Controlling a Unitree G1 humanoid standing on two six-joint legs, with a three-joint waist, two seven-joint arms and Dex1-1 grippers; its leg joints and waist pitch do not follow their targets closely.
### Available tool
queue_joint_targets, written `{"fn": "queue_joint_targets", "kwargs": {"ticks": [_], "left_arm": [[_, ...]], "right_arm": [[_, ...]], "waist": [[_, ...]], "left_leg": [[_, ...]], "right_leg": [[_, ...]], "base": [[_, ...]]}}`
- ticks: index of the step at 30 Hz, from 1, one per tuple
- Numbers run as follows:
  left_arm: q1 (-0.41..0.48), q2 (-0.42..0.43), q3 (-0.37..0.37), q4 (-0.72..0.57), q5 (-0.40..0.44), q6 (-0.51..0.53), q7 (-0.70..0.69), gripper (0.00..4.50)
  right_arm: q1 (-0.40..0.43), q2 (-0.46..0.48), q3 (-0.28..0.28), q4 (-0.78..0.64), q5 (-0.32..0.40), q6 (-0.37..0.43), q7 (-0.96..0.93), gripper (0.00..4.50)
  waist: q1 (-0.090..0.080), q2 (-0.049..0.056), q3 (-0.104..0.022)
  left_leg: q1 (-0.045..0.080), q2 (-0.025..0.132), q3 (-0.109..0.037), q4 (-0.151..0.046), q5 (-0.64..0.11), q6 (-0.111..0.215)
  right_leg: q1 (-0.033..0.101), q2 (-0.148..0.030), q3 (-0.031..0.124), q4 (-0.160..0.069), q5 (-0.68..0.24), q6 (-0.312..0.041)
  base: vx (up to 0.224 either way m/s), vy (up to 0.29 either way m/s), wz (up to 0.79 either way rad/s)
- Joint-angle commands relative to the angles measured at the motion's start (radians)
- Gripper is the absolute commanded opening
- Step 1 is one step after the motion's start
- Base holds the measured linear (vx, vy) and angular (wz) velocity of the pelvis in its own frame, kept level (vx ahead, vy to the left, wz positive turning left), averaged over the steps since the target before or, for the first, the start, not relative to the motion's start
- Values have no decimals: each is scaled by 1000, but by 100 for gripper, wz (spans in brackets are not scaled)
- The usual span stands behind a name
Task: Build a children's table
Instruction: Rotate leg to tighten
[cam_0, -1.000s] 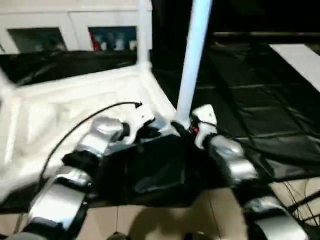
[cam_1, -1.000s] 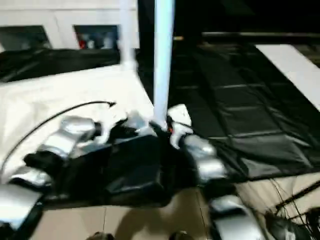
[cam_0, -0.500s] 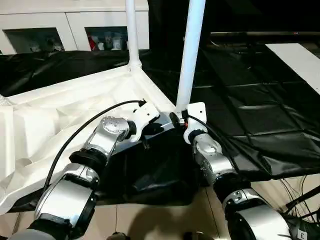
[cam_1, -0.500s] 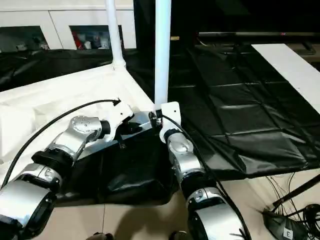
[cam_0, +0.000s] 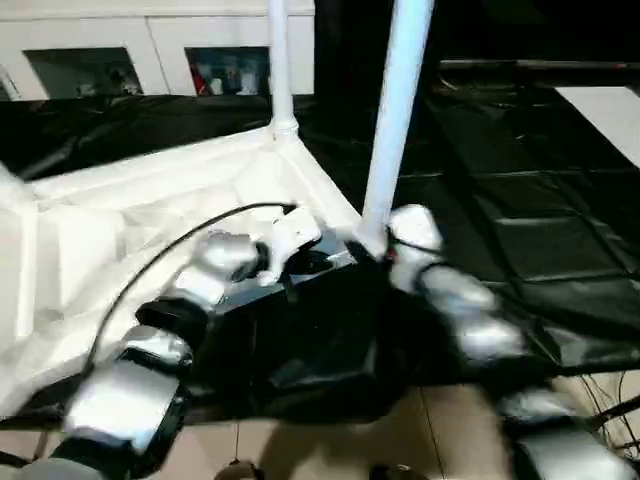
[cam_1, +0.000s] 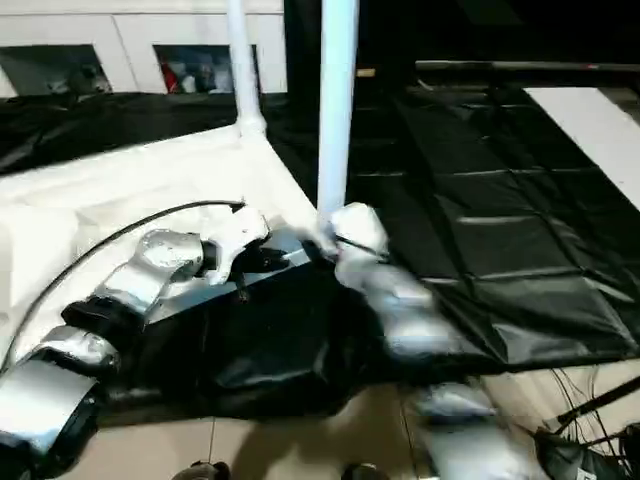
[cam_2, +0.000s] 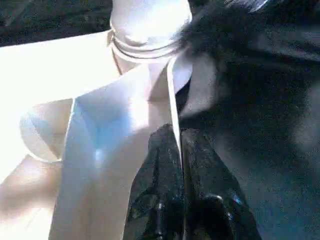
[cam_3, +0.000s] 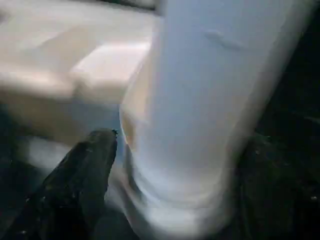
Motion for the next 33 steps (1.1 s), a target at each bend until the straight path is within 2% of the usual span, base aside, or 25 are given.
{"fn": "queue_joint_targets", "kwargs": {"ticks": [1,2,6,9,10,16,19,22,24,31,33], "left_arm": [[24,15,-36,5,25,-7,-61,0],[40,34,-42,-27,-1,-14,-159,0],[65,70,-60,-106,-47,19,-329,0],[72,92,-79,-145,-52,43,-390,0],[73,99,-86,-156,-53,51,-405,0],[67,108,-85,-179,-51,53,-428,0],[65,108,-83,-182,-48,54,-425,0],[66,110,-85,-190,-50,62,-423,0],[67,111,-86,-193,-51,66,-422,0],[73,118,-90,-201,-51,76,-425,0],[73,119,-90,-203,-49,80,-425,0]], "right_arm": [[6,-7,19,-56,34,20,108,388],[44,-82,54,-131,75,42,272,388],[81,-169,88,-205,119,82,454,388],[85,-191,91,-222,120,105,506,388],[83,-195,96,-224,119,110,520,388],[67,-200,123,-212,95,112,549,388],[57,-193,127,-198,88,116,540,388],[43,-177,120,-173,77,125,517,350],[38,-171,115,-164,76,133,510,341],[32,-165,119,-147,69,134,507,278],[29,-164,118,-140,68,132,508,273]], "waist": [[7,-4,-78],[8,-3,-78],[14,0,-81],[20,-1,-78],[25,1,-78],[34,-3,-79],[34,-3,-81],[34,-4,-85],[34,-3,-85],[33,-5,-85],[32,-5,-86]], "left_leg": [[5,-13,18,-53,-223,84],[5,-12,18,-52,-220,89],[9,-5,21,-48,-206,102],[12,-4,23,-48,-226,95],[17,-2,23,-49,-238,89],[15,-4,22,-51,-247,61],[14,-5,22,-49,-229,59],[11,-7,21,-46,-202,63],[11,-7,22,-45,-201,65],[12,-8,21,-45,-218,58],[12,-8,21,-44,-212,58]], "right_leg": [[72,-21,17,-61,-161,-218],[76,-18,15,-60,-144,-232],[71,-20,16,-51,-92,-279],[66,-20,17,-52,-120,-283],[63,-21,18,-53,-136,-281],[64,-25,19,-55,-189,-252],[65,-25,19,-53,-173,-250],[68,-24,17,-48,-139,-257],[68,-23,17,-48,-133,-260],[68,-24,18,-50,-176,-248],[67,-24,18,-49,-165,-251]], "base": [[0,0,0],[0,0,0],[0,0,0],[0,0,0],[0,0,0],[0,0,0],[0,0,0],[0,0,0],[0,0,0],[0,0,0],[0,0,0]]}}
